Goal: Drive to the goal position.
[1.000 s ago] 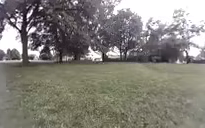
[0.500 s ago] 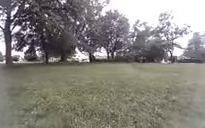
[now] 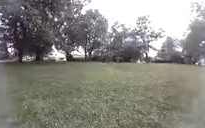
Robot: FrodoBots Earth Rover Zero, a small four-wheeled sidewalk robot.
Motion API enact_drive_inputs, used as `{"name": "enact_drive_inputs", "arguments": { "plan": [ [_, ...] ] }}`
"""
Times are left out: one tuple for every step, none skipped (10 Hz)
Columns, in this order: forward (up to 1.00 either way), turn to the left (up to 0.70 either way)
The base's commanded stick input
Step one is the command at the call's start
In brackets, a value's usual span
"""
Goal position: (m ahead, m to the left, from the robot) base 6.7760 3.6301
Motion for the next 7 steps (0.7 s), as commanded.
{"name": "enact_drive_inputs", "arguments": {
  "plan": [
    [0.00,-0.70],
    [0.00,-0.70],
    [0.00,-0.70],
    [0.00,-0.67],
    [0.00,-0.41],
    [0.00,-0.21],
    [0.00,-0.02]
  ]
}}
